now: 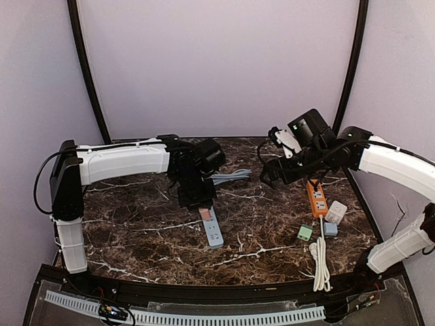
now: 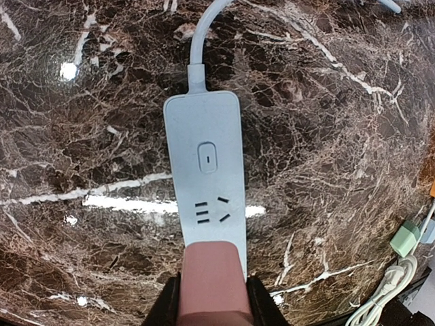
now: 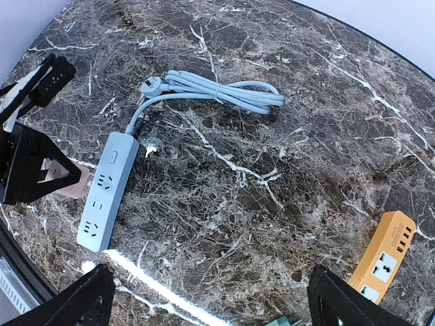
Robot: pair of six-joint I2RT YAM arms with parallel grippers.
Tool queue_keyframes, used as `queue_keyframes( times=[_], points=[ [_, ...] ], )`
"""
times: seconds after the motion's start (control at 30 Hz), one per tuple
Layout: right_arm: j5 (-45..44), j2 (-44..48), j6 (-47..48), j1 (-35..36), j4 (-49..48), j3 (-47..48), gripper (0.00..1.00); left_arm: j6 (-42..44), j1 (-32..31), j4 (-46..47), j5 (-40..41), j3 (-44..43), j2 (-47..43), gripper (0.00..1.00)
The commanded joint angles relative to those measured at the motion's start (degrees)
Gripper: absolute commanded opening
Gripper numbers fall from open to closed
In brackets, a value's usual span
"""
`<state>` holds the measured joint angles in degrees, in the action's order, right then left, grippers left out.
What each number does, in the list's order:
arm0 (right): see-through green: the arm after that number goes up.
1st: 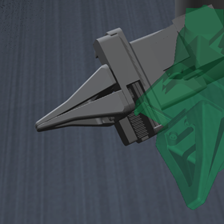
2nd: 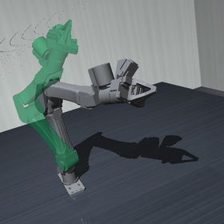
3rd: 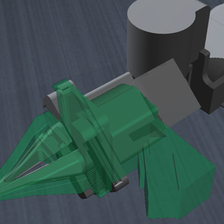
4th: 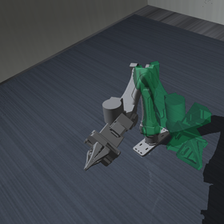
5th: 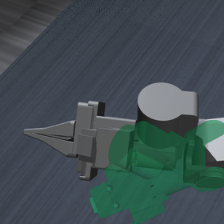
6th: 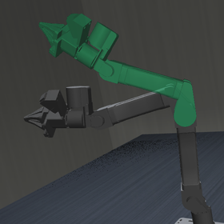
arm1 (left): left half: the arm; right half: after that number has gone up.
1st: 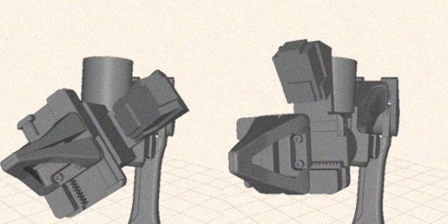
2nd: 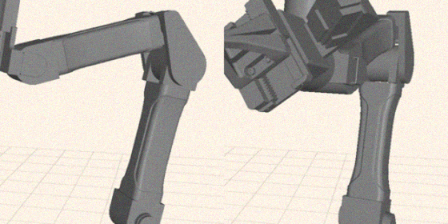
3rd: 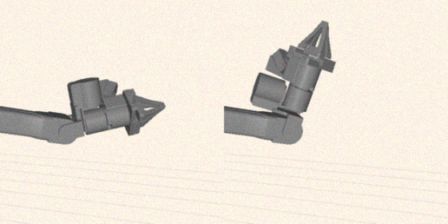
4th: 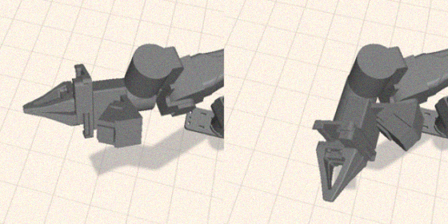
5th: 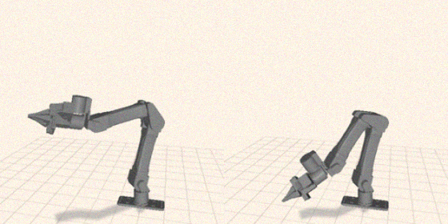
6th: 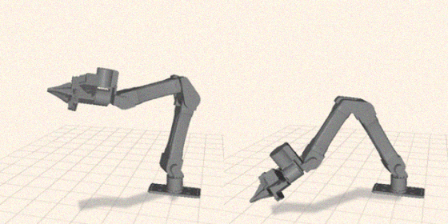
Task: Insert the plug
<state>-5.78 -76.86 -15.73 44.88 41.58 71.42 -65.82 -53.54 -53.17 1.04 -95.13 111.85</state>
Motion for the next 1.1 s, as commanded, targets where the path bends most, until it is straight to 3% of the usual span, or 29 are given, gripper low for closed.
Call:
queue_keyframes(
  times=[0.0, 1.07],
  points=[
    [1.30, 1.01, 0.40, -0.41, 1.49, 0.33, 0.99, 0.02, -0.18, -0.46, 0.75, -0.69, 0.37, 0.01],
    [-1.78, 3.18, -1.63, -0.41, 1.48, -2.86, 0.99, 1.01, 1.82, 0.22, -0.15, -0.93, 4.15, 0.01]
  ],
)
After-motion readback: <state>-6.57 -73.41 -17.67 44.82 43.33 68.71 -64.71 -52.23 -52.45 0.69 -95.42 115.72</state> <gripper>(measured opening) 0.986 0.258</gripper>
